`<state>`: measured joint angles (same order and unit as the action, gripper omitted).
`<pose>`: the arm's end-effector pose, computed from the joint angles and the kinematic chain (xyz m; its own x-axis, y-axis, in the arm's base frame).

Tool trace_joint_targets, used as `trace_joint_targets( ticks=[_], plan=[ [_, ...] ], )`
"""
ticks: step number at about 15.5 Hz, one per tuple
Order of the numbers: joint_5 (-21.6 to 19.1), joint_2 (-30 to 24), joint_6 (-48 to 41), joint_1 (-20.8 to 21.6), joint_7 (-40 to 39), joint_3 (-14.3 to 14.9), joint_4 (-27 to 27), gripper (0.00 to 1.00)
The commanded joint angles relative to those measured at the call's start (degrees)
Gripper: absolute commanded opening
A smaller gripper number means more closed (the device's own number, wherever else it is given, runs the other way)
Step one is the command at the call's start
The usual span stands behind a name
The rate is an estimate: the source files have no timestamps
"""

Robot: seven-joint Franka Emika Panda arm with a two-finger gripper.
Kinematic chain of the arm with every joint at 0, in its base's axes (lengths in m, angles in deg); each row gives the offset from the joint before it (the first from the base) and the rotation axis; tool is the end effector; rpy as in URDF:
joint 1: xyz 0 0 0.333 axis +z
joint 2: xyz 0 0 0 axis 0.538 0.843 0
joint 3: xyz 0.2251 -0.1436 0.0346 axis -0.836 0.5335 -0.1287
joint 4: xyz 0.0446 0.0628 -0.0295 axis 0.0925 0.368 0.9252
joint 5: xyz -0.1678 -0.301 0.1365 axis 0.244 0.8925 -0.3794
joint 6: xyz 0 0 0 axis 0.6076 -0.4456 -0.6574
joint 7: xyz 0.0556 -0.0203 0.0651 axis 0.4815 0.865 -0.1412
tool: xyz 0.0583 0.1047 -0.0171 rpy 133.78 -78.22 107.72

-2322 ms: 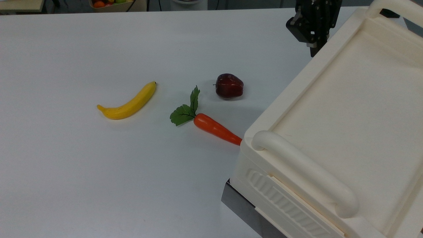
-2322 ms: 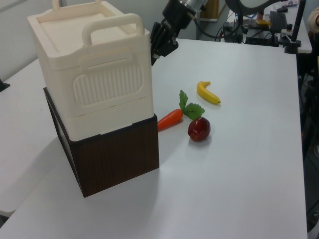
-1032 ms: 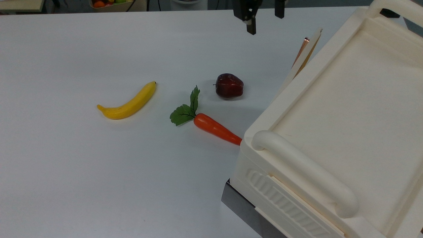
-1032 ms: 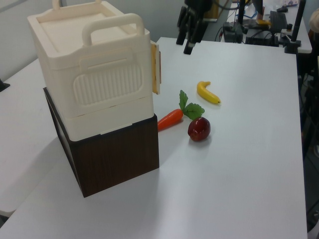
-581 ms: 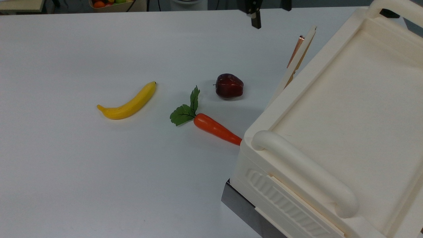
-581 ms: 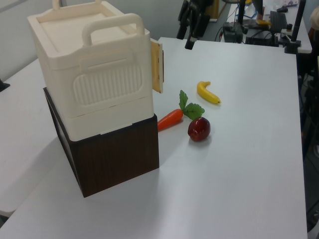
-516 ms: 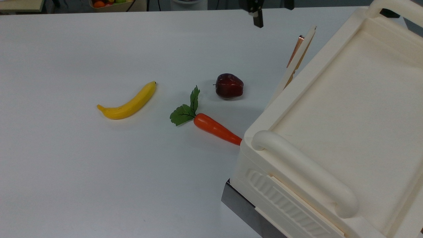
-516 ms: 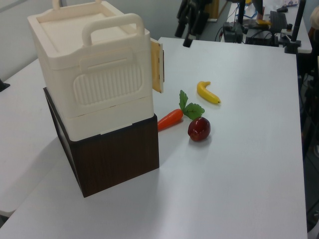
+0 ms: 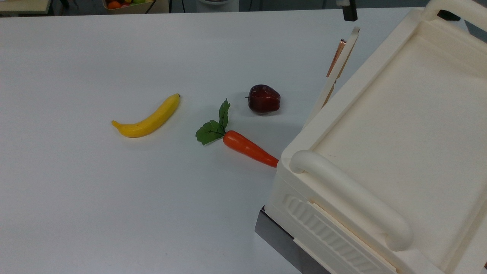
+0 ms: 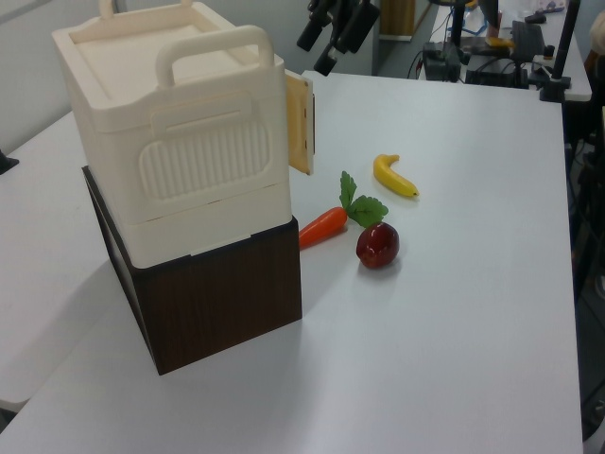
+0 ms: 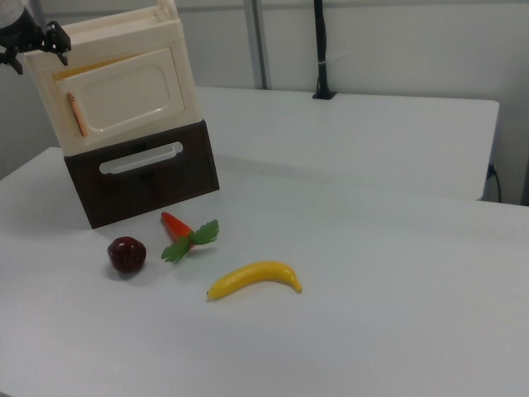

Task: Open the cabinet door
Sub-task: 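Pull the door edge outward, swinging the door open on its hinge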

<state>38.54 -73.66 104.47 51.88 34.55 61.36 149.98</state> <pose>0.5569 0.2798 0.6389 0.6006 0.5297 0.5989 0.6364 -0.7701 0.0428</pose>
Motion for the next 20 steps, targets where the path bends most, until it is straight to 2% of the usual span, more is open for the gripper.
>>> trace_joint_targets(
  ticks=[1, 9, 17, 20],
  plan=[
    [-0.25, 0.63, 2.22, 0.61, 0.59, 0.25, 1.71, 1.0],
    [-0.16, 0.72, -0.06, 0.79, 0.59, 0.34, 4.26, 1.0],
    [-0.07, -1.73, -8.5, -1.41, 0.59, 1.39, 3.21, 1.0],
    [-0.16, -2.88, -11.48, -1.59, 0.59, 1.39, 1.1, 1.0]
  ],
)
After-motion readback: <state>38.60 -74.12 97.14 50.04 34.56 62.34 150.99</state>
